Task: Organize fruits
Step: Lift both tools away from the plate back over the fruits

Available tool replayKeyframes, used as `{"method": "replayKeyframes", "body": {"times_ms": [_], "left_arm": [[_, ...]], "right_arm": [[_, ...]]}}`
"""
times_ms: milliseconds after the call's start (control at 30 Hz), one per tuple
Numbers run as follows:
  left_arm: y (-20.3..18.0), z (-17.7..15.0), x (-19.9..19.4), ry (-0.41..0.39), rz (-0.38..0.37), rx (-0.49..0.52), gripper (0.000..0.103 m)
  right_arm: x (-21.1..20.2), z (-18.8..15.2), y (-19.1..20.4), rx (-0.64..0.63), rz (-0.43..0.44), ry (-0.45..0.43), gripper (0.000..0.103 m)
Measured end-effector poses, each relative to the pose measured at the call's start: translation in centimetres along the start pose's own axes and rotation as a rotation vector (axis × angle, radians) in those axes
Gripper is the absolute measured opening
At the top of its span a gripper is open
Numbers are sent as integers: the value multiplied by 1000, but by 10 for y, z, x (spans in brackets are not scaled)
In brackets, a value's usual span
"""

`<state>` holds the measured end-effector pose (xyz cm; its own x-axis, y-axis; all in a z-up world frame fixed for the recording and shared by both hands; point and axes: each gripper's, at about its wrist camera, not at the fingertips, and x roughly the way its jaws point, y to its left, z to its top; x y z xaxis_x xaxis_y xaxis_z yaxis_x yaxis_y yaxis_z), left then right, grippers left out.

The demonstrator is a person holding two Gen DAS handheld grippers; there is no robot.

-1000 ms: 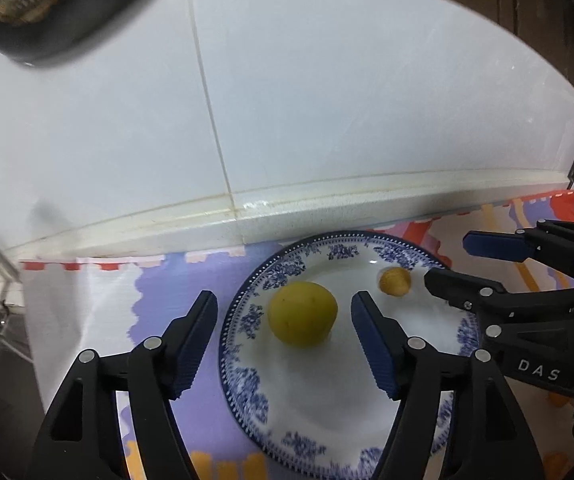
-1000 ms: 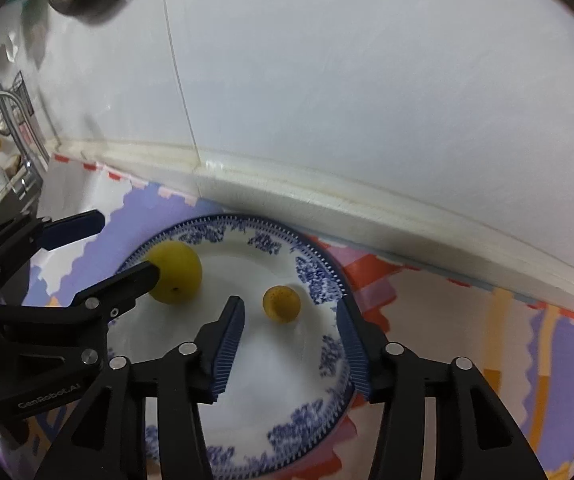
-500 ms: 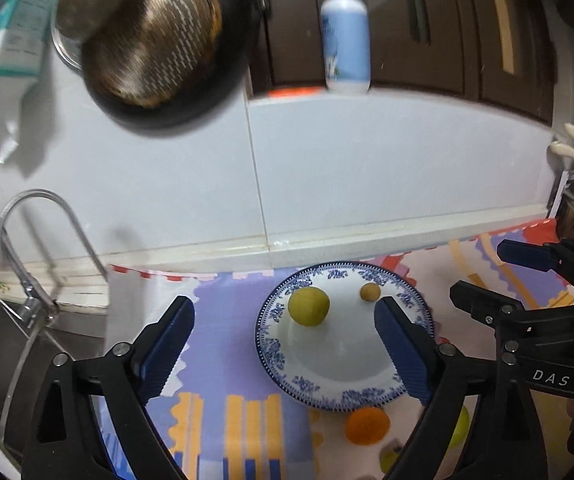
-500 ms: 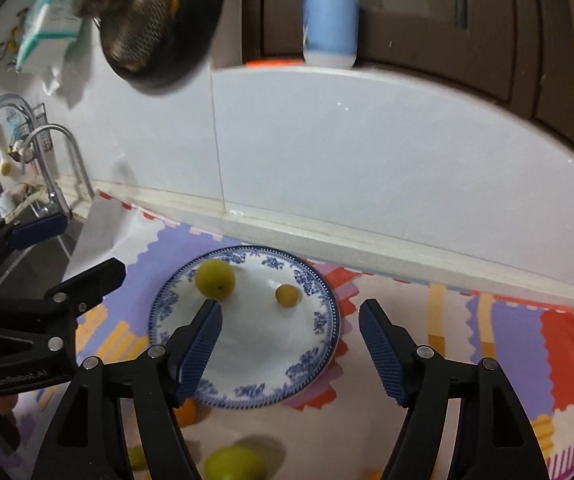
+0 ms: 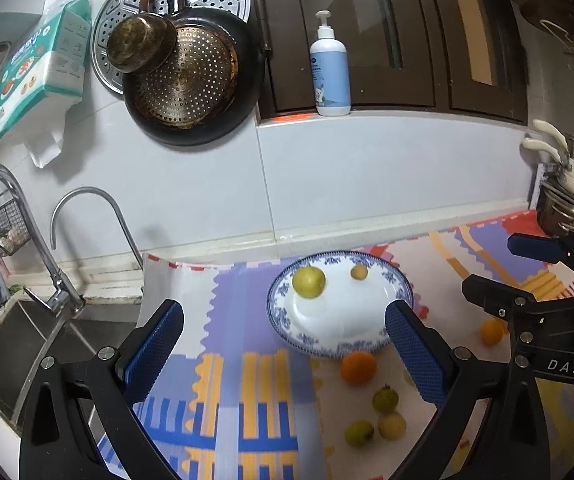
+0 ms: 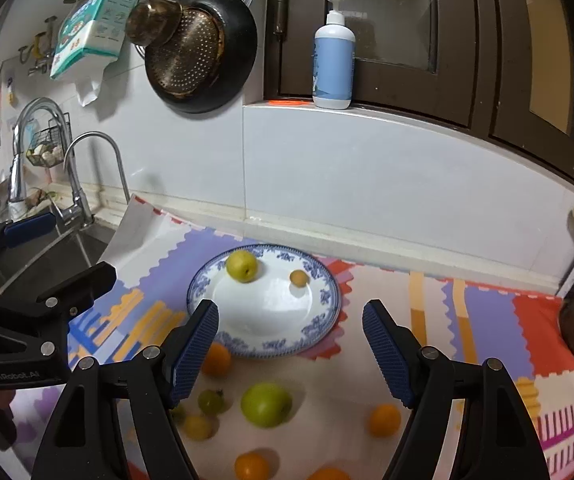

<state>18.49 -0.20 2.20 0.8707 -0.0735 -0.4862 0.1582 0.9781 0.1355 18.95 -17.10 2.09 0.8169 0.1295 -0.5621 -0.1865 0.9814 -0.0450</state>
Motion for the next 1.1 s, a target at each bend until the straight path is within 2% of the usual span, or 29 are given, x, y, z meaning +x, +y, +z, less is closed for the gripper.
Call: {"method": "replayKeyframes", "body": {"times_ms": [333, 533, 833, 1100], "left_arm": [[-11, -40, -25, -13, -16, 61, 102], [-13, -60, -31, 14, -44, 71, 100], [-20, -89, -14, 88, -90, 135, 89], [-31, -108, 16, 176, -162, 181, 79]], "right_arm": [[-21, -38, 12, 10, 3, 42, 75], [-27, -60, 22, 3, 14, 77, 75], [-14, -91, 33, -12, 27, 150, 74], [11, -113, 29, 12, 48, 254, 61]]}}
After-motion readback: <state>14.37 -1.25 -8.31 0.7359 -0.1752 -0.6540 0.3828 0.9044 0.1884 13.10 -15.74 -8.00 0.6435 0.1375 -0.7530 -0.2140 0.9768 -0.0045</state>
